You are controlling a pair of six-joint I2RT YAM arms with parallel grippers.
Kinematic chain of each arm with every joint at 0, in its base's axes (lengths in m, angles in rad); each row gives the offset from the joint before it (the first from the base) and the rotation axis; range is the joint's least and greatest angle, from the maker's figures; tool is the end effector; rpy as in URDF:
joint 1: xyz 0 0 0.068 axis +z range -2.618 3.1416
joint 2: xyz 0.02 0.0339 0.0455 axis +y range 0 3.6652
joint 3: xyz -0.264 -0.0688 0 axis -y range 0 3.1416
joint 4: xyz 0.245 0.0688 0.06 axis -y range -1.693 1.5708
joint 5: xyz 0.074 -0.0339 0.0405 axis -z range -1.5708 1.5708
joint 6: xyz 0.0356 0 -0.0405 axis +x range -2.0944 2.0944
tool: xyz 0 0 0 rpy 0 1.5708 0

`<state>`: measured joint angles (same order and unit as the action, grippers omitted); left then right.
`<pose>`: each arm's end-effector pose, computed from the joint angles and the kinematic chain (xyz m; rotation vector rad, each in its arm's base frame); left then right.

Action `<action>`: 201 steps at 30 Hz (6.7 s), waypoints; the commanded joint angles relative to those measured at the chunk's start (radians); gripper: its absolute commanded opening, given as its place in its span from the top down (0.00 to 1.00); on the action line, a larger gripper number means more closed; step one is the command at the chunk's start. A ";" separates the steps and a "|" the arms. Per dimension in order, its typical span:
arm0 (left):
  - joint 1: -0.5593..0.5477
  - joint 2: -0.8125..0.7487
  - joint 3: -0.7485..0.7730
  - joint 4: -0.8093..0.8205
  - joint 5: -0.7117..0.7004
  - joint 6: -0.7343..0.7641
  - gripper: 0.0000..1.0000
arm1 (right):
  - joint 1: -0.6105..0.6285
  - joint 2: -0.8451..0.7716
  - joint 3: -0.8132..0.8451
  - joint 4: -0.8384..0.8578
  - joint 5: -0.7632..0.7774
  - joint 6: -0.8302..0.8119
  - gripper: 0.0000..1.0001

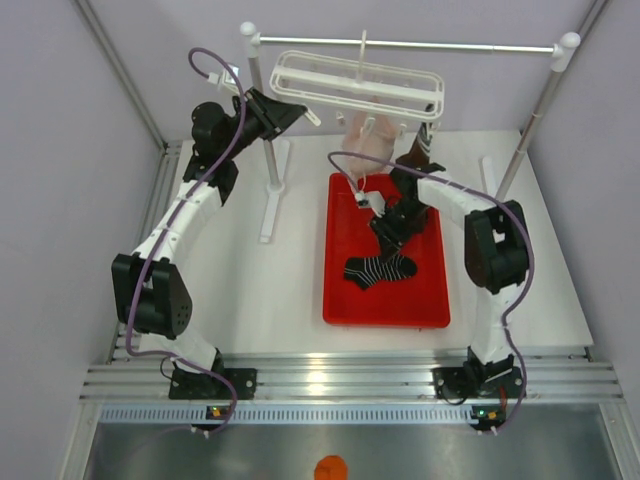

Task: Clip the socks to the hanger
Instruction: Pick up the sock from the bin, then clamp the sock onto the hanger.

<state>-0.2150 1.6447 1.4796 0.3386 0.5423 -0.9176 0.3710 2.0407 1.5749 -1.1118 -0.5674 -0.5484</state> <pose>0.3810 -0.1020 0.4137 -0.0494 1.5574 -1.2919 0.3516 0.1573 0.1884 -1.3174 2.6678 0.8650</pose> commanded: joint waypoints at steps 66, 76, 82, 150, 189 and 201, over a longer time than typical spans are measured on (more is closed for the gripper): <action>0.014 -0.014 0.001 0.073 0.039 0.003 1.00 | 0.076 -0.365 -0.203 0.495 -0.351 -0.537 1.00; 0.014 -0.010 -0.001 0.077 0.048 0.002 1.00 | 0.039 -0.438 -0.245 1.062 -0.347 0.170 1.00; 0.016 -0.013 -0.002 0.073 0.056 0.019 1.00 | 0.039 -0.395 -0.170 1.213 -0.240 0.447 1.00; -0.007 0.021 0.088 -0.217 0.044 0.356 1.00 | 0.180 -0.220 0.232 0.969 0.101 0.383 1.00; 0.057 -0.152 -0.047 -0.004 0.166 0.253 0.47 | 0.118 -0.263 0.189 1.001 0.052 0.375 1.00; 0.118 -0.247 -0.085 -0.160 0.116 0.473 0.50 | 0.077 -0.280 0.177 0.980 0.003 0.363 1.00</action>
<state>-0.0967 1.3922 1.3727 0.2180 0.6685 -0.5320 0.4618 1.8198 1.7538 -0.1429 -0.5346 -0.1734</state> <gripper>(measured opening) 0.503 0.005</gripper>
